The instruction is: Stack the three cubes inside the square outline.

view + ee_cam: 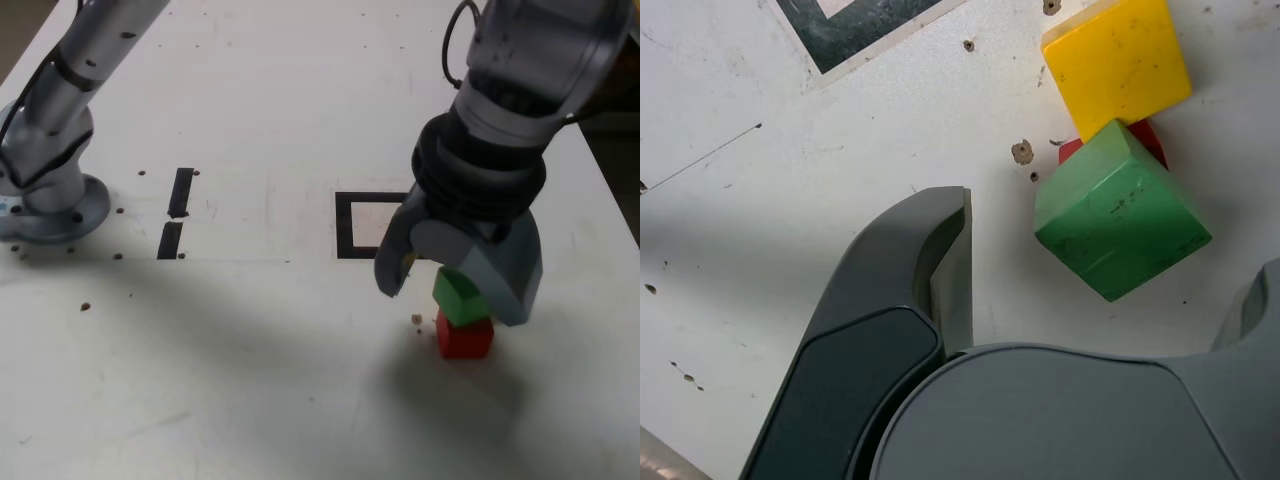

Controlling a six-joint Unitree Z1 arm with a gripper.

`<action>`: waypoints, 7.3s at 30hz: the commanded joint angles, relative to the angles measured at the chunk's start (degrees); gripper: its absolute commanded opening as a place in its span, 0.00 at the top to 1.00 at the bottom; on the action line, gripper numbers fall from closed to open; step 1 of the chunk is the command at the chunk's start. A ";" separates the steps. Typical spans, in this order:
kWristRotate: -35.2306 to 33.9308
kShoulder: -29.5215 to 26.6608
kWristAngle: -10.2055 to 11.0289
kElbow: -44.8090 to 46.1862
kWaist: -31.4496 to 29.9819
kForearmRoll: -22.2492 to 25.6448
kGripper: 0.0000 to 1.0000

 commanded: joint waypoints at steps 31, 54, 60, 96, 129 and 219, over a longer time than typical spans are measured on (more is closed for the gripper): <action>-0.87 2.31 2.50 -3.04 0.68 0.74 0.68; -15.36 -22.34 -1.97 44.89 -1.37 -17.15 0.68; -15.63 -23.67 -2.53 52.44 -1.57 -23.00 0.68; -23.76 -27.44 -0.39 43.58 -3.34 -19.90 0.09; -29.81 -2.99 -2.00 4.16 -6.22 -5.51 0.09; -12.13 -13.82 0.58 43.22 15.75 -32.65 0.59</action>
